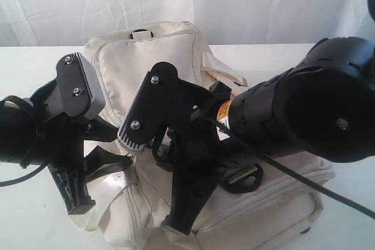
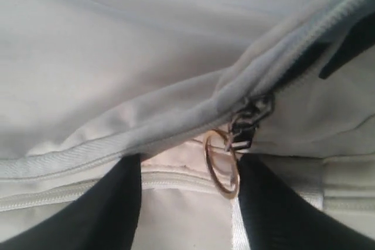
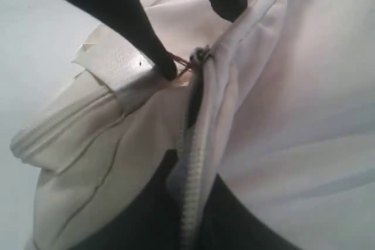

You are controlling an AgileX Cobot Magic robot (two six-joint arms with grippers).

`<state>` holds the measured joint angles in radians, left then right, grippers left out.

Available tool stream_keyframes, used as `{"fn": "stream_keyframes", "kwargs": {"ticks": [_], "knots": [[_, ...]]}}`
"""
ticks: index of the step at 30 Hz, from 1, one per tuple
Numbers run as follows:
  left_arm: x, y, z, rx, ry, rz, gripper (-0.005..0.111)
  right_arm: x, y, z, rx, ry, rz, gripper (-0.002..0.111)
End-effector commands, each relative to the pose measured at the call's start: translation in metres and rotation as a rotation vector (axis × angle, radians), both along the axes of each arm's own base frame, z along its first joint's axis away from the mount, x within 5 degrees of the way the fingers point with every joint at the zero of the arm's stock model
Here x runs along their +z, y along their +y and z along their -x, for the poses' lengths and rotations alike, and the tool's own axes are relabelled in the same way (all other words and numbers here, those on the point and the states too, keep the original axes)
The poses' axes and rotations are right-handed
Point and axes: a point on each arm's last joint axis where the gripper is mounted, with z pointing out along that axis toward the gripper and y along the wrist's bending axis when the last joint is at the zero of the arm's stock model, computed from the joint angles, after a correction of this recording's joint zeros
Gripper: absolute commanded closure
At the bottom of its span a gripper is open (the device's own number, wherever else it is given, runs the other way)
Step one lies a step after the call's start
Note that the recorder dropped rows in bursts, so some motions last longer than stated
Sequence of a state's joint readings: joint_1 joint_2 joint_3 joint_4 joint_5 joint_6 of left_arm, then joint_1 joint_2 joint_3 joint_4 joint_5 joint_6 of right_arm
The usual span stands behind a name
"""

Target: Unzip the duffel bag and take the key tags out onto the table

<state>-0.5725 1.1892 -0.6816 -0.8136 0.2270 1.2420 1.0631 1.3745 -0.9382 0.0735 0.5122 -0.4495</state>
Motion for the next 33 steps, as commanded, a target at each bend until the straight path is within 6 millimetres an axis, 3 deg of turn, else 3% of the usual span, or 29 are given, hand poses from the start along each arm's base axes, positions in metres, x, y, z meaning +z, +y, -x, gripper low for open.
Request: {"fn": "stream_keyframes", "kwargs": {"ticks": [1, 3, 9, 13, 18, 25, 33], "knots": [[0.000, 0.000, 0.000, 0.023, 0.025, 0.033, 0.066, 0.007, 0.000, -0.002, -0.014, -0.017, -0.041, 0.108], [0.000, -0.001, 0.001, 0.019, 0.029, 0.034, 0.075, 0.007, 0.000, -0.002, -0.014, -0.017, -0.041, 0.108], [-0.009, -0.012, 0.005, -0.076, 0.015, -0.016, 0.076, 0.007, 0.000, -0.002, -0.016, -0.013, -0.043, 0.108], [-0.005, -0.010, 0.001, -0.035, -0.033, -0.011, 0.078, 0.006, 0.000, -0.002, -0.015, -0.008, -0.033, 0.108], [0.002, -0.008, 0.004, -0.034, -0.059, 0.007, 0.107, 0.005, -0.001, -0.001, -0.013, 0.001, -0.018, 0.108], [0.019, 0.006, 0.014, -0.052, -0.105, 0.006, 0.107, -0.002, -0.009, 0.004, -0.008, 0.064, 0.084, 0.108], [0.023, 0.027, 0.005, 0.079, -0.143, -0.034, 0.107, -0.010, -0.021, 0.010, -0.028, 0.156, 0.241, 0.108]]}}
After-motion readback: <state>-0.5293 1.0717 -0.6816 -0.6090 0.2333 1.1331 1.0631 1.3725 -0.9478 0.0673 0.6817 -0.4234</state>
